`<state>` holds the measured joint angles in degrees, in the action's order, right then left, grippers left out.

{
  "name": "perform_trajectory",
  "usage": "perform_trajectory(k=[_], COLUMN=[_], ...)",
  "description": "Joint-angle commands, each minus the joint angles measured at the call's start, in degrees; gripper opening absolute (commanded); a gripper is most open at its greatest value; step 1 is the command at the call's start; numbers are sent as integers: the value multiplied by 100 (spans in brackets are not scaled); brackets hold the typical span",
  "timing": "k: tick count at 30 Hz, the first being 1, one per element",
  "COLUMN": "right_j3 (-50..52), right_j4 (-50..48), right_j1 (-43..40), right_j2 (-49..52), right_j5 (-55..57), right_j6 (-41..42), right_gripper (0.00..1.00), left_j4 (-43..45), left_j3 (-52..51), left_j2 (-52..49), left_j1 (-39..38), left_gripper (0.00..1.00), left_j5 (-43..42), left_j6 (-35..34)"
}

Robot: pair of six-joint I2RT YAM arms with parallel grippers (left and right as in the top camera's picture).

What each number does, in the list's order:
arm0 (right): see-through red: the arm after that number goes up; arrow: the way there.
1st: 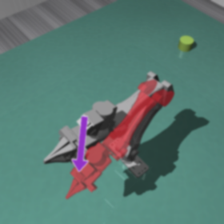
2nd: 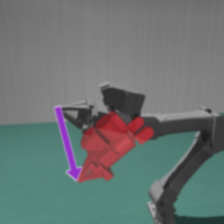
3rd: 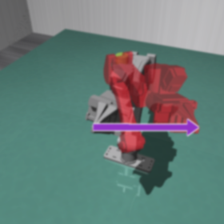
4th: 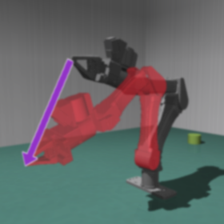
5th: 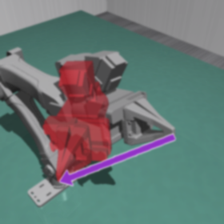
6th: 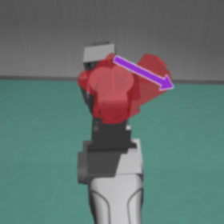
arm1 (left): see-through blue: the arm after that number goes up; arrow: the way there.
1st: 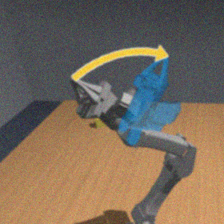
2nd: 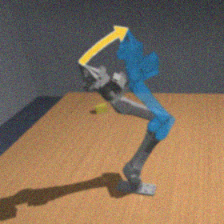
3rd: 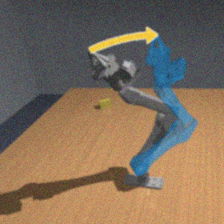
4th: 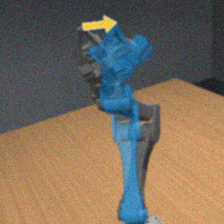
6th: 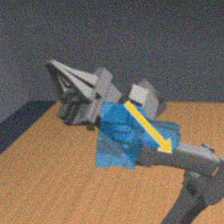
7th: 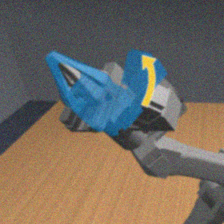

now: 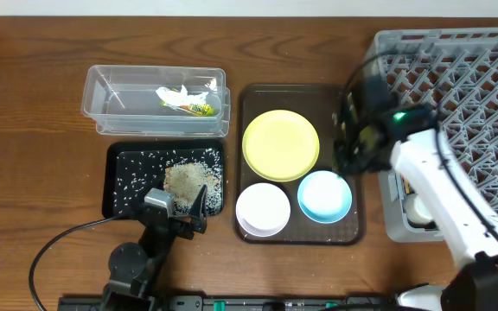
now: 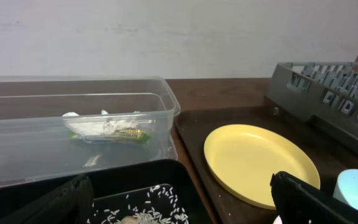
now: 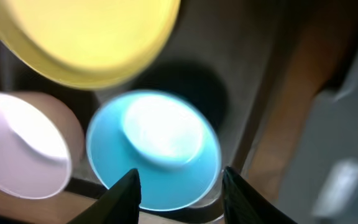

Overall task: Sort waste into correct bins and load items into the dishwasher rack
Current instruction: 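Move right gripper to blue bowl and grasp its rim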

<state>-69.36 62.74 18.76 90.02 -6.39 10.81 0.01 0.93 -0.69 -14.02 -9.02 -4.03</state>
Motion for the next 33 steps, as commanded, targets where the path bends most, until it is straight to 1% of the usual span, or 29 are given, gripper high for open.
perform_trajectory(k=[1, 6, 9, 12, 14, 18, 25, 28, 30, 33], right_j3=[688, 1515, 1923, 2181, 2201, 2046, 1895, 1895, 1895, 1969], right_j4=[-236, -1008, -1469, -1718, -1733, -1733, -1456, -1147, -955, -929], right_j1=[186, 188, 188, 188, 192, 195, 164, 111, 114, 114], right_j2=[63, 63, 63, 63, 61, -164, -1318, -1784, -1917, -1882], right_j5=[304, 358, 354, 291, 199, 140, 195, 798, 1250, 1386], right_j6=[800, 1255, 1381, 1403, 1294, 883, 914, 1178, 1259, 1255], right_gripper=[38, 36, 35, 34, 33, 35, 36, 36, 36, 36], left_j4=[-42, -44, -42, -42, -44, -44, -42, -42, -44, -42], left_j3=[-70, -70, -70, -70, -70, -70, -70, -70, -70, -70], left_j2=[46, 46, 46, 46, 46, 46, 46, 46, 46, 46], left_j1=[13, 13, 13, 13, 13, 13, 13, 13, 13, 13], left_gripper=[93, 93, 93, 93, 93, 93, 93, 93, 93, 93], left_j5=[4, 7, 4, 4, 4, 4, 4, 4, 4, 4], left_j6=[81, 81, 81, 81, 81, 81, 81, 81, 81, 81])
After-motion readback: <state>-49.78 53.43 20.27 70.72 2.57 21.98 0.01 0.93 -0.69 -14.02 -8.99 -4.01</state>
